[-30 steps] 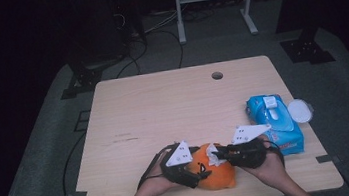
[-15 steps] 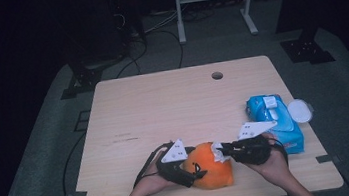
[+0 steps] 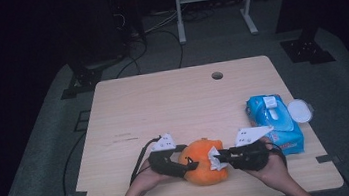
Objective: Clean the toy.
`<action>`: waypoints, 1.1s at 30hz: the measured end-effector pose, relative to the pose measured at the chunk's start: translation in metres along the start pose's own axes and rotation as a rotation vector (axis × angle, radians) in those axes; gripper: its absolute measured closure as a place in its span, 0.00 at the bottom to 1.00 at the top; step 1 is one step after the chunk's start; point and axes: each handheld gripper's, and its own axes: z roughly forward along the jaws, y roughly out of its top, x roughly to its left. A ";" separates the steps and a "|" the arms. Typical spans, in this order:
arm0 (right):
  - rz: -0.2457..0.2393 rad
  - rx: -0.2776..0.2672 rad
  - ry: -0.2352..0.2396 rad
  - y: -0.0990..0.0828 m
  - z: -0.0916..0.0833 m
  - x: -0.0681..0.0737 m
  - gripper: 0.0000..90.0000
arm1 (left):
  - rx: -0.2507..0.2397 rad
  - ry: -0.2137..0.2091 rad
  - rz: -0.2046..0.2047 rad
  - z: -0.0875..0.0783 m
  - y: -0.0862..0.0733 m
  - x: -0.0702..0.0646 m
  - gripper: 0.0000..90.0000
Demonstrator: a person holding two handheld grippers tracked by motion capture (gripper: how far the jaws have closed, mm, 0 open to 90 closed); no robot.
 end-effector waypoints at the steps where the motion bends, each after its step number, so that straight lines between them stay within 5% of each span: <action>1: 0.006 -0.001 0.000 0.000 0.000 -0.001 0.88 | -0.014 0.005 0.005 -0.001 0.001 -0.002 0.26; 5: 0.076 -0.025 -0.042 -0.006 -0.001 -0.019 0.88 | -0.086 -0.029 0.127 -0.004 0.006 -0.013 0.13; 6: 0.076 -0.025 -0.042 -0.006 -0.001 -0.019 0.88 | -0.086 -0.029 0.127 -0.004 0.006 -0.013 0.12; 8: 0.116 -0.029 -0.045 -0.011 -0.002 -0.031 0.88 | -0.031 0.019 0.198 0.004 0.005 -0.020 0.15; 12: 0.120 -0.029 -0.037 -0.010 -0.003 -0.032 0.89 | -0.025 0.042 0.175 0.006 0.005 -0.017 0.25; 13: 0.113 -0.035 -0.034 -0.009 -0.004 -0.028 0.89 | -0.022 0.054 0.143 0.006 0.003 -0.014 0.26; 15: 0.089 -0.044 0.013 -0.005 -0.003 -0.018 0.88 | -0.024 0.053 0.093 0.005 0.002 -0.008 0.27; 18: 0.026 -0.017 -0.009 -0.001 0.004 -0.005 0.88 | -0.015 0.039 0.084 0.003 -0.001 -0.004 0.27; 22: 0.082 -0.027 -0.035 -0.005 -0.001 -0.024 0.88 | -0.028 0.024 0.050 0.001 -0.003 0.001 0.28; 25: 0.141 -0.026 -0.044 -0.013 -0.004 -0.037 0.88 | -0.027 0.017 0.053 0.001 -0.003 0.001 0.27; 30: 0.148 -0.023 -0.063 -0.016 -0.005 -0.043 0.88 | -0.029 0.007 0.063 0.001 -0.004 0.000 0.27; 33: 0.205 -0.056 -0.070 -0.017 -0.001 -0.052 0.88 | -0.012 -0.015 0.131 0.005 -0.001 -0.010 0.25</action>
